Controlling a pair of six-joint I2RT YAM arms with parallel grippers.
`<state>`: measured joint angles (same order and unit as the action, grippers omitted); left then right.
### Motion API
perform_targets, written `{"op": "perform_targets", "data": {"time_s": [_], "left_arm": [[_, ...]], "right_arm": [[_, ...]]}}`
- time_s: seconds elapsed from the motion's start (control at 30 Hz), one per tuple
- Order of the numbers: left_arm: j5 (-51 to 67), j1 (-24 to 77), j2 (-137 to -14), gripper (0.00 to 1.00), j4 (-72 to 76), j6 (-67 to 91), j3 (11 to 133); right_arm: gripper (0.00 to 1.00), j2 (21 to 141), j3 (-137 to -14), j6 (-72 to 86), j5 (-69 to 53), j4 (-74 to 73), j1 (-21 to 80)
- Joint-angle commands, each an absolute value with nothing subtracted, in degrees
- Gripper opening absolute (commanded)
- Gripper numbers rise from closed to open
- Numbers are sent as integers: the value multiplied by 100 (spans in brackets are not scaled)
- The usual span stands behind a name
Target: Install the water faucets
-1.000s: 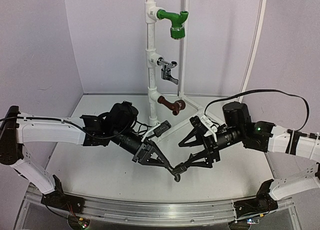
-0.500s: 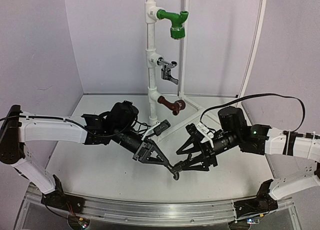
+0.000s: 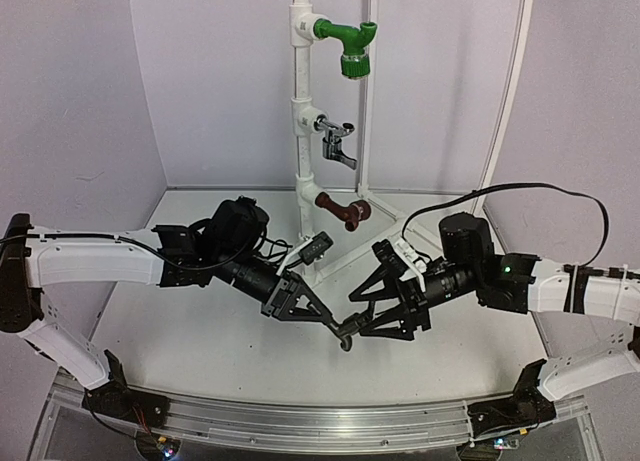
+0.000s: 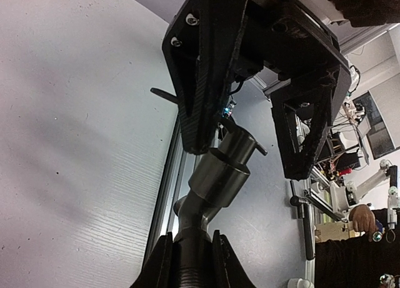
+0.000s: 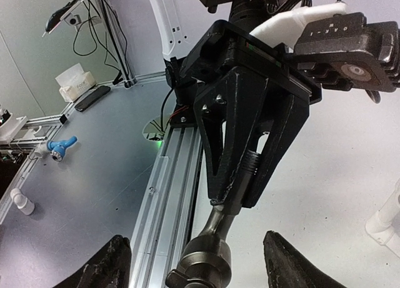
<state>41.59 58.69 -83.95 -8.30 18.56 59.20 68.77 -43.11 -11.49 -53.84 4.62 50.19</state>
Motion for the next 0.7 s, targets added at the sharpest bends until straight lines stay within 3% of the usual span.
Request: {"op": "perform_targets", "data": {"time_s": [0.0,0.2,0.3,0.47,0.57,0.67], "left_arm": [[4568,5757,-8022,0,-237,1776,6097],[5148,5718,-8067,0,-336,1671,6168],[5129,5669,-8119,0,-524,1586,6262],[4783,5619,-8174,0,-642,1529,6335],[4123,5616,-8139,0,-633,1506,6334],[3482,5618,-7970,0,-412,1428,6213]], "right_arm": [[75,6919,-4197,-1291,-5385,209,5095],[73,7214,-4542,-2058,-5123,-484,5197],[65,7258,-4618,-2160,-5103,-499,5202],[28,7217,-4596,-1802,-5162,-307,5202],[12,7191,-4433,-1212,-5245,87,5203],[3,7169,-4247,-577,-5200,506,5203]]}}
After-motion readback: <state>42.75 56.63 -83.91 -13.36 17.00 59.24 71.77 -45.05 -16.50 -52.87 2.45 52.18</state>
